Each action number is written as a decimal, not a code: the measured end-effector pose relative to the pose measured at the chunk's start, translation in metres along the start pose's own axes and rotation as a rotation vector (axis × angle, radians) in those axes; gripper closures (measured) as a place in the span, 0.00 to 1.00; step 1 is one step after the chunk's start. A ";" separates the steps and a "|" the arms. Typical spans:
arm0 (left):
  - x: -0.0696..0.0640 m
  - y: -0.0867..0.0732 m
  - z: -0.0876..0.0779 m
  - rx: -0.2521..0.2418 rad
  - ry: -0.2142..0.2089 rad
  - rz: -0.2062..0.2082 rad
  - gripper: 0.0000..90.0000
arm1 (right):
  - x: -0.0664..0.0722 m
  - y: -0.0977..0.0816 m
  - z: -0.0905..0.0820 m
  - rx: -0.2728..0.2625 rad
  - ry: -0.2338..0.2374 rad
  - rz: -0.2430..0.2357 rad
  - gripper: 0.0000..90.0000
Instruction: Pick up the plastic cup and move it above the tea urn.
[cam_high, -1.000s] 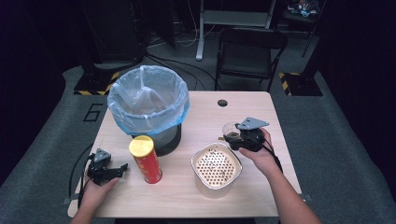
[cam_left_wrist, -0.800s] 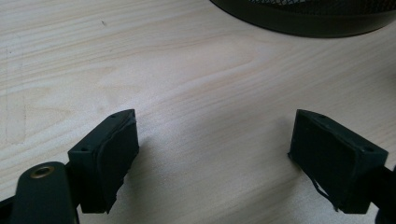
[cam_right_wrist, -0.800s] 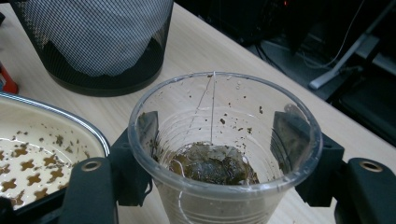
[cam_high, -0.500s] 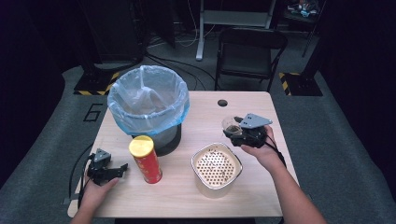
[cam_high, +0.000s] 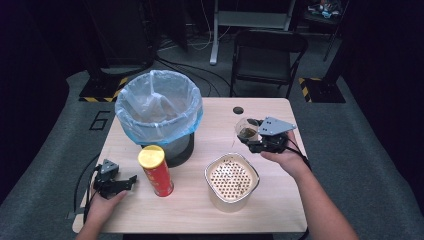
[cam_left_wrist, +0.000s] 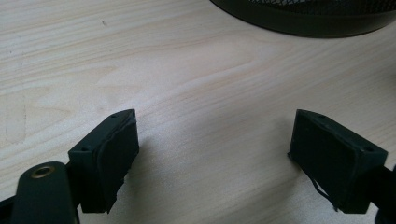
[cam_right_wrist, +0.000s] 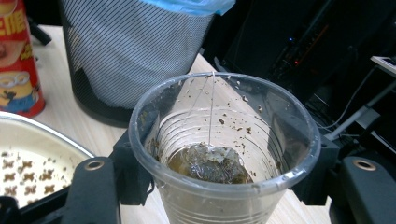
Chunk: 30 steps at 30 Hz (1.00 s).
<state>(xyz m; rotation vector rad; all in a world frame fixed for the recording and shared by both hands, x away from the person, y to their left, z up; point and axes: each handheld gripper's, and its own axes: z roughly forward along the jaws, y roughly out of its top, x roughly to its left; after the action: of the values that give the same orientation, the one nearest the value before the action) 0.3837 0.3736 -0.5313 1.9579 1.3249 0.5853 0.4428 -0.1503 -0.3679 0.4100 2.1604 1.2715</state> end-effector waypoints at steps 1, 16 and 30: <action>0.000 0.000 0.000 0.000 0.000 0.000 0.17 | 0.000 -0.001 0.001 0.003 0.009 -0.016 0.39; 0.000 0.000 0.000 0.003 -0.001 -0.004 0.17 | 0.000 0.014 -0.012 -0.073 0.010 -0.141 0.39; -0.001 0.000 0.000 0.005 -0.001 -0.006 0.17 | 0.008 0.020 -0.017 -0.080 -0.001 -0.233 0.38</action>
<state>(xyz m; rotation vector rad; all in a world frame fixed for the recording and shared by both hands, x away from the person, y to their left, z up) 0.3831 0.3732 -0.5311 1.9575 1.3317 0.5786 0.4254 -0.1478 -0.3468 0.1220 2.0792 1.2201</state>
